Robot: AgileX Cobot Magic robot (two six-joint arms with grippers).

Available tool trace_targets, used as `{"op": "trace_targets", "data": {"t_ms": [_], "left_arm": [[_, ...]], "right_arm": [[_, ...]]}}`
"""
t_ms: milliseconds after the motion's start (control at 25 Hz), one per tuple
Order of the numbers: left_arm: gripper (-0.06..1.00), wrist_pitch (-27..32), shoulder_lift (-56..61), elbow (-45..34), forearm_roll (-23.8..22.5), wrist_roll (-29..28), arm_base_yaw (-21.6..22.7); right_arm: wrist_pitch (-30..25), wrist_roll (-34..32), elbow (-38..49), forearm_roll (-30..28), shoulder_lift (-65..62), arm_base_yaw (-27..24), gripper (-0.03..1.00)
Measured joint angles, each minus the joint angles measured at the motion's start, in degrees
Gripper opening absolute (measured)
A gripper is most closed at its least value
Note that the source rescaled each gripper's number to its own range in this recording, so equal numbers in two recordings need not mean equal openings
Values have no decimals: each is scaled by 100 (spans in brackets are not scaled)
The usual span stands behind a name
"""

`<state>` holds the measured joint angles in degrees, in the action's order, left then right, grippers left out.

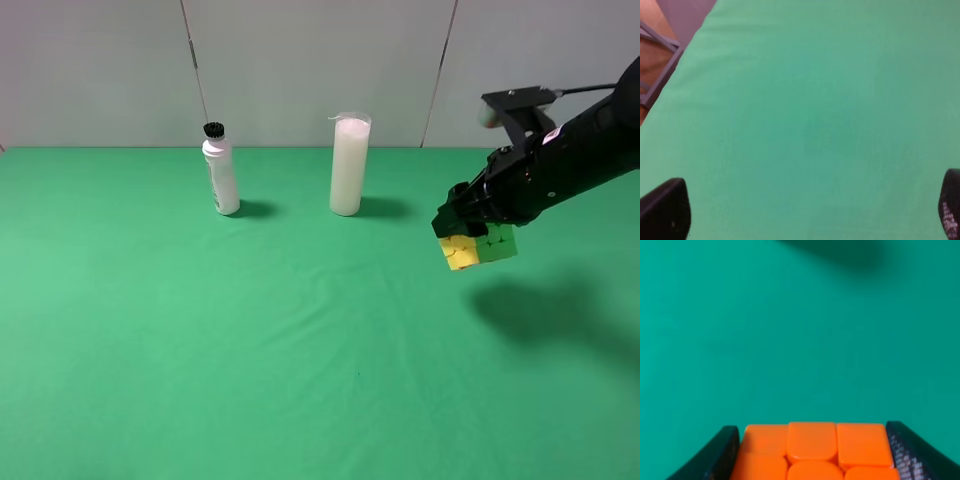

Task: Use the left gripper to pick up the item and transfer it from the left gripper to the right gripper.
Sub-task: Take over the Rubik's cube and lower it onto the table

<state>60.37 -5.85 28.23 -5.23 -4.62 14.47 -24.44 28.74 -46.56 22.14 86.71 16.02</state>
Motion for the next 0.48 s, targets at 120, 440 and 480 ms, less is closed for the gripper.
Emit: {"op": "trace_targets", "data": {"t_ms": [120, 440, 480], "left_arm": [[100, 0, 0, 0, 0, 0, 6], [100, 0, 0, 0, 0, 0, 11], [100, 0, 0, 0, 0, 0, 11]], "right_arm": [[6, -327, 0, -273, 251, 0, 1], [12, -1314, -47, -1153, 534, 0, 1], [12, -1426, -47, -1238, 554, 0, 1]]}}
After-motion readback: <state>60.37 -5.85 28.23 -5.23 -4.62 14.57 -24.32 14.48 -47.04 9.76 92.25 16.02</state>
